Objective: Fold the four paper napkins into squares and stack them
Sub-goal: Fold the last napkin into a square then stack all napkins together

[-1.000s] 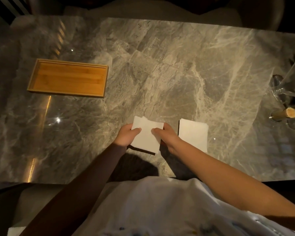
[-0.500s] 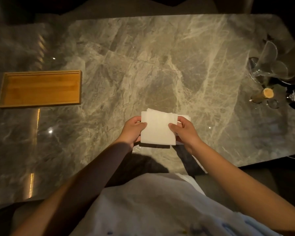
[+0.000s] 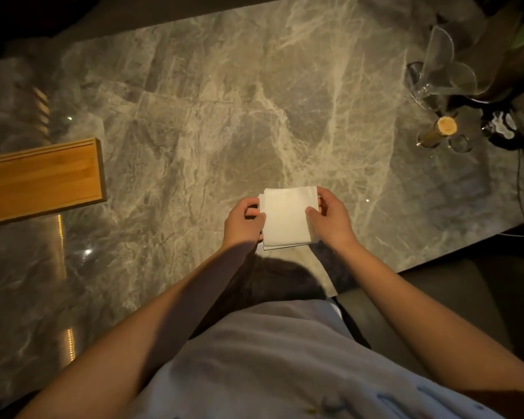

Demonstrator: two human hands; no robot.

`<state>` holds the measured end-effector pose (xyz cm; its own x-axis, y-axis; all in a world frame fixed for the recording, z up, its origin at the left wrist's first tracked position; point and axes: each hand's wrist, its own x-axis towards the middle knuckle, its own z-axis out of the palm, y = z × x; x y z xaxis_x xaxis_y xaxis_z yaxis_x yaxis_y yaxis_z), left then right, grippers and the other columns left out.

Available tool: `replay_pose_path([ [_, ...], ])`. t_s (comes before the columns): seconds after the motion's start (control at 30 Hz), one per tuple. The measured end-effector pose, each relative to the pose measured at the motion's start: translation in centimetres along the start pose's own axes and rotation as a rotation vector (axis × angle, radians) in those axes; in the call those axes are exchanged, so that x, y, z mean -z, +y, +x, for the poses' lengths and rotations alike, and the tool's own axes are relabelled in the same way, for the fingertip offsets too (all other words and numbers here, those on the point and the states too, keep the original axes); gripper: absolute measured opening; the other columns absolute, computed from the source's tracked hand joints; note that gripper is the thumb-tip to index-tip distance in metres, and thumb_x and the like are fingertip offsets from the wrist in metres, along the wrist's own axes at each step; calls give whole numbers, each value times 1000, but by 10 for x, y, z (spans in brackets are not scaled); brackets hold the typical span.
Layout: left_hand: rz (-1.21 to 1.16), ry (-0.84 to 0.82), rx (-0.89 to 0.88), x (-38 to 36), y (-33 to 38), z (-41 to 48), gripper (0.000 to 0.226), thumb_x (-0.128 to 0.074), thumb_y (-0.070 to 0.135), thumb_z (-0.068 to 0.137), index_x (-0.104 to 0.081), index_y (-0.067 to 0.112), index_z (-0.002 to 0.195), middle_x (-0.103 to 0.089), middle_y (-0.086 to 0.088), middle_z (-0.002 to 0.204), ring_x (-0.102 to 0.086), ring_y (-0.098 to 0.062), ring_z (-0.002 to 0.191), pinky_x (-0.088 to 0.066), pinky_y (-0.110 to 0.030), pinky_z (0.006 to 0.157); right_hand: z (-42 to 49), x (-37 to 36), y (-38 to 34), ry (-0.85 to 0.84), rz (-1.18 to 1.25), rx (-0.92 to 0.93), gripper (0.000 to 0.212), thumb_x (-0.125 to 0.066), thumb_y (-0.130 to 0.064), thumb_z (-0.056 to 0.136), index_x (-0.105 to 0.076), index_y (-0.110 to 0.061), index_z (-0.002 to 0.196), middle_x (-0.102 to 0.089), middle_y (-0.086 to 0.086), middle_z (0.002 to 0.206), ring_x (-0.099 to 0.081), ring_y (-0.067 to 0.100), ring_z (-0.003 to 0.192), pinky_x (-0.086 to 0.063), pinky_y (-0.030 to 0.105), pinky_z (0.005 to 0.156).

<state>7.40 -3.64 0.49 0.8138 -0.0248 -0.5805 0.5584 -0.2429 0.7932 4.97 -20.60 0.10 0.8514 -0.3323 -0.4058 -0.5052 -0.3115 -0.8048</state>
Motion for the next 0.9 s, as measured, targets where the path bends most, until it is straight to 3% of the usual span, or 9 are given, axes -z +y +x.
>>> replay_pose_path([
  [0.07,45,18,-16,-3,-3,-1,24,-52,6,87,-60,20,105,-63,-1,92,-61,-15,78,-57,-35,62,0,1,3,-20,-98,56,41,-51,-2,90,-53,-11,131,-58,9,121,-54,16,104,-45,29,93],
  [0.2,106,76,-61,-7,-8,-1,20,-52,5,85,-63,13,100,-64,-4,92,-57,-15,74,-53,-34,66,3,0,9,-56,-221,105,43,-46,-7,94,-49,-14,136,-44,6,119,-45,10,100,-31,11,86],
  [0.43,103,88,-59,-8,-7,6,13,-53,2,84,-64,7,90,-60,-5,76,-56,-20,70,-49,-35,66,11,1,13,-109,-313,89,42,-40,-6,94,-53,-19,132,-45,7,111,-49,15,98,-40,24,89],
  [0.53,88,106,-62,-8,-7,8,10,-55,3,85,-62,8,90,-59,-4,75,-56,-19,70,-50,-34,68,12,2,15,-92,-354,96,40,-39,-6,94,-53,-19,129,-46,7,110,-51,17,99,-47,36,92],
  [0.63,121,124,-34,-7,-11,10,17,-58,8,86,-57,10,103,-59,-6,92,-56,-19,82,-49,-29,74,12,2,16,-59,-414,74,48,-43,-14,96,-37,-17,143,-43,8,127,-53,21,108,-49,40,92],
  [0.77,181,119,45,-6,-16,7,39,-57,15,88,-44,11,124,-43,-10,125,-50,-20,101,-44,-28,88,12,5,19,-5,-455,42,55,-45,-25,97,-26,-15,148,-40,7,138,-53,22,113,-51,39,88],
  [0.9,268,10,88,-12,-14,4,54,-58,17,88,-36,13,137,-34,-7,137,-48,-23,113,-45,-34,96,11,1,15,-61,-516,83,55,-40,-20,99,-21,-9,150,-35,12,144,-51,26,117,-47,36,90],
])
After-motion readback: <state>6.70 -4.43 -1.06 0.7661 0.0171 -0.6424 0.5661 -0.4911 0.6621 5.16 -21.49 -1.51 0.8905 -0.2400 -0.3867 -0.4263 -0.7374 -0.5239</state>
